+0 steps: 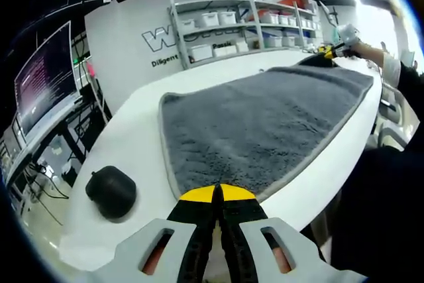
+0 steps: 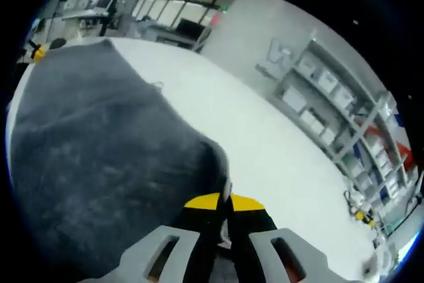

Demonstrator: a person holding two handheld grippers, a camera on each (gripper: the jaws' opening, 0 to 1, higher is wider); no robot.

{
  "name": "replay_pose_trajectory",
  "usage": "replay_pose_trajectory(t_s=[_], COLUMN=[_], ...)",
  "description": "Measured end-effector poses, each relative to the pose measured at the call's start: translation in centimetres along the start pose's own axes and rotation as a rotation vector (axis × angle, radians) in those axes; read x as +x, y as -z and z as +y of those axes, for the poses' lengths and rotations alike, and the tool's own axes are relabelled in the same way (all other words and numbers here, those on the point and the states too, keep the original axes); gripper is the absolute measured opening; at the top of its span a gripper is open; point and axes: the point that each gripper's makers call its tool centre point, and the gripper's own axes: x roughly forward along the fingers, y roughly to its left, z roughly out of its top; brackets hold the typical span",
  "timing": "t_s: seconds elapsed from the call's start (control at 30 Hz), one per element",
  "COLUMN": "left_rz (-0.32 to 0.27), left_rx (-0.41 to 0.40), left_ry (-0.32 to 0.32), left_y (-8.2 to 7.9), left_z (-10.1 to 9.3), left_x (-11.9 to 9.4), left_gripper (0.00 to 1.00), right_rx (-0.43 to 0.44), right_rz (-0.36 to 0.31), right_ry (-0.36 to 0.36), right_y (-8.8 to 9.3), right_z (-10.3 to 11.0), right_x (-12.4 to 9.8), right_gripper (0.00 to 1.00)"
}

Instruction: Open the folded towel by lifting each exposed corner and separating the folded layers until the towel lies flat within the target outline without major curled edges

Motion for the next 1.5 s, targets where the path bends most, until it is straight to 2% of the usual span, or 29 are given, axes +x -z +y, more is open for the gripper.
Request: replay_pose_trajectory(t_s=[0.17, 0.63, 1.2, 1.4, 1.5], left_rz=[0.000, 0.001, 0.007, 0.007, 0.010], left_rx=[-0.001, 0.001, 0.007, 0.013, 0.018], left_ry=[0.001, 0.002, 0.004, 0.007, 0.007], left_y=[0.0, 0.0, 0.0, 0.0, 0.0], left_z=[0.0, 0.1, 0.1, 0.1, 0.1], left_x=[0.0, 0.1, 0.1, 0.0, 0.0], left_gripper=[0.01, 0.01, 0.01, 0.01, 0.01], right_rx=[0.019, -0.015, 0.067, 0.156, 0.161], right_rz=[-0.022, 0.007, -0.006, -0.027, -0.024], right_ry=[0.047, 0.106, 0.136, 0.132, 0.143], right_y=[-0.4, 0.4, 2.0, 2.8, 3.1], right_z=[-1.6, -4.5, -6.4, -6.8, -6.9], right_x=[0.0, 1.7, 4.2, 5.1, 5.4], right_gripper=[0.00, 0.00, 0.00, 0.01, 0.01])
